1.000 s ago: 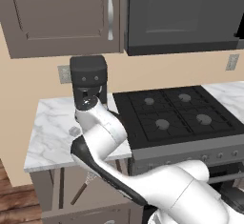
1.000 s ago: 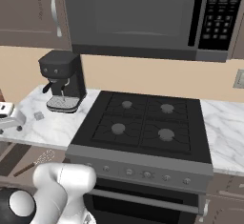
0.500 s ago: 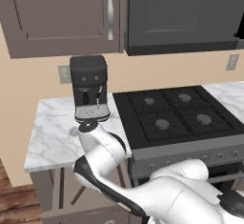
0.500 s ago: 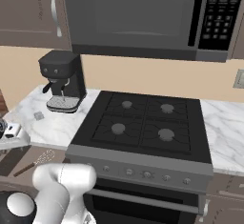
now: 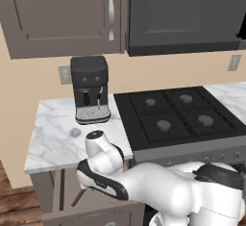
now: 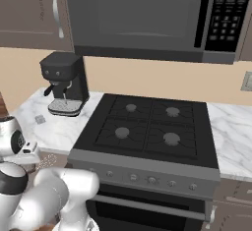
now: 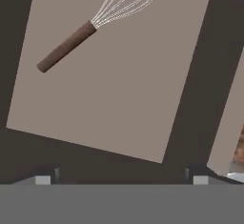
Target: Pick the whisk from the drawer and place it on the counter.
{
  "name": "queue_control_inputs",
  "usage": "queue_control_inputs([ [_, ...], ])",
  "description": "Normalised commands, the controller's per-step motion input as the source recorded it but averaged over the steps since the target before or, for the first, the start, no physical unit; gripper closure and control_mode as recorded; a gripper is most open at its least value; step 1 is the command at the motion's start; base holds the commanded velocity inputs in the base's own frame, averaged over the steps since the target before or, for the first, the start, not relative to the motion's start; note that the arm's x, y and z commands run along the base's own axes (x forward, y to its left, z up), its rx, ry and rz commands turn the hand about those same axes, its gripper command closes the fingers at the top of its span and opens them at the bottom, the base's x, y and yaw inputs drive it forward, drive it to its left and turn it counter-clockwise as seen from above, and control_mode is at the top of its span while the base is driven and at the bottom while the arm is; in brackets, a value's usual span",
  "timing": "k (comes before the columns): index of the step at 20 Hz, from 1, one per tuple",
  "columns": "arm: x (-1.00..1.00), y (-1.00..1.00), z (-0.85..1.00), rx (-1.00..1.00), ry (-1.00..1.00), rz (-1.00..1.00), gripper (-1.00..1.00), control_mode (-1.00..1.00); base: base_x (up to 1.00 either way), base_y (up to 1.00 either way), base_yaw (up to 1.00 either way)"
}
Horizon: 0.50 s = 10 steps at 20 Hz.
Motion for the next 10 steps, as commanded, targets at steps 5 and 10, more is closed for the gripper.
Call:
queue_control_inputs([
  [5,0.05,0.35,-0.67,0.00,0.26,0.00,-1.00,-1.00,0.00,0.00,0.00],
  [10,-0.22,0.10,-0.65,0.00,0.20,0.00,-1.00,-1.00,0.00,0.00,0.00],
])
